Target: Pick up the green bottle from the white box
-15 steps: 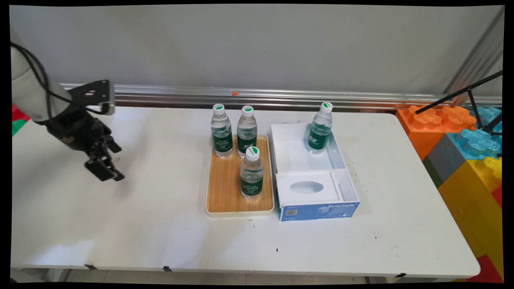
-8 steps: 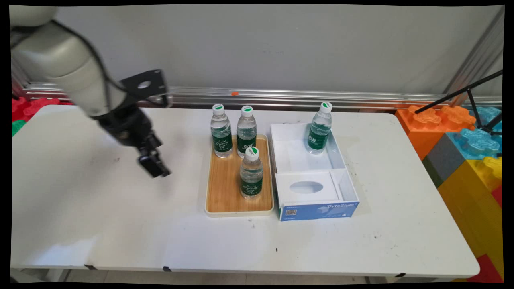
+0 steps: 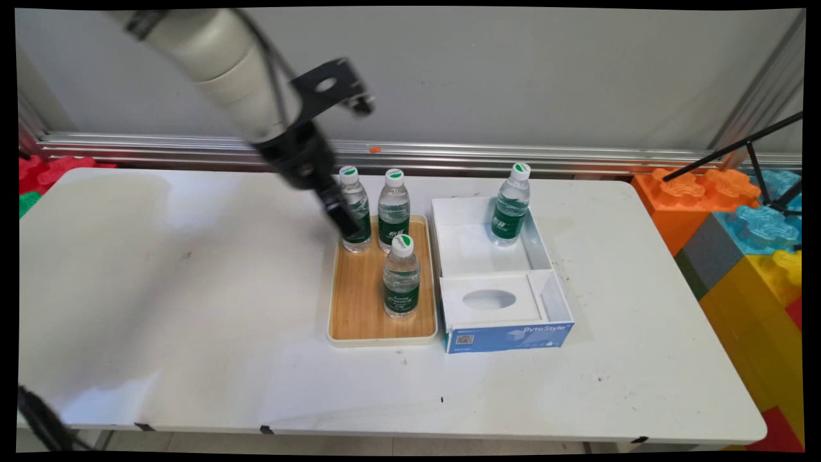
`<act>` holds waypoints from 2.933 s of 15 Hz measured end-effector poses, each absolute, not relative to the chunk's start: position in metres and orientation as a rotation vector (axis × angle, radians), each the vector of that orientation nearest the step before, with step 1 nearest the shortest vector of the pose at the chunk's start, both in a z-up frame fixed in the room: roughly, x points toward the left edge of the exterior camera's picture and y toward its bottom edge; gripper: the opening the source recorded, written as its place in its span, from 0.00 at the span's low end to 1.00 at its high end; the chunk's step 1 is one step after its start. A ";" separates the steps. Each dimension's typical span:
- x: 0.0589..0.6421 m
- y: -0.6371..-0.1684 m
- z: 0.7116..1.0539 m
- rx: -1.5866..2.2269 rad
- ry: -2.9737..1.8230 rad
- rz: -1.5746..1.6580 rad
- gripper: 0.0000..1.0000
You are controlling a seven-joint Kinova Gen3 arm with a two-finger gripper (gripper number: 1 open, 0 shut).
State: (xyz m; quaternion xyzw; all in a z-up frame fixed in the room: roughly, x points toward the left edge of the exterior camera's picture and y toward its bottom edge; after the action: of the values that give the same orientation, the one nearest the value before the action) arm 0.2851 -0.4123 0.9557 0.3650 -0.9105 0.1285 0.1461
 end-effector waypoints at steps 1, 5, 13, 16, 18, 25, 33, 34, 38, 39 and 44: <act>0.276 -0.421 0.960 1.045 -2.595 0.385 1.00; 0.243 -0.455 0.971 1.037 -2.498 0.431 1.00; 0.210 -0.499 0.944 1.069 -2.377 0.410 1.00; 0.197 -0.511 0.918 1.042 -2.359 0.387 1.00; 0.189 -0.518 0.902 1.026 -2.352 0.375 1.00; 0.160 -0.542 0.851 0.973 -2.328 0.383 1.00; 0.140 -0.565 0.813 0.936 -2.306 0.428 1.00; 0.137 -0.568 0.807 0.931 -2.302 0.436 1.00; 0.131 -0.577 0.794 0.916 -2.295 0.461 1.00; 0.130 -0.578 0.792 0.913 -2.294 0.465 1.00; 0.122 -0.584 0.781 0.880 -2.287 0.485 0.00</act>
State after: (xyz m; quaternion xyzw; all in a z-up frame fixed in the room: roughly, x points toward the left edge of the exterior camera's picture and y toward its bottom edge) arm 0.1225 -0.5836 0.7814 0.3341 -0.8685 0.1842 0.3164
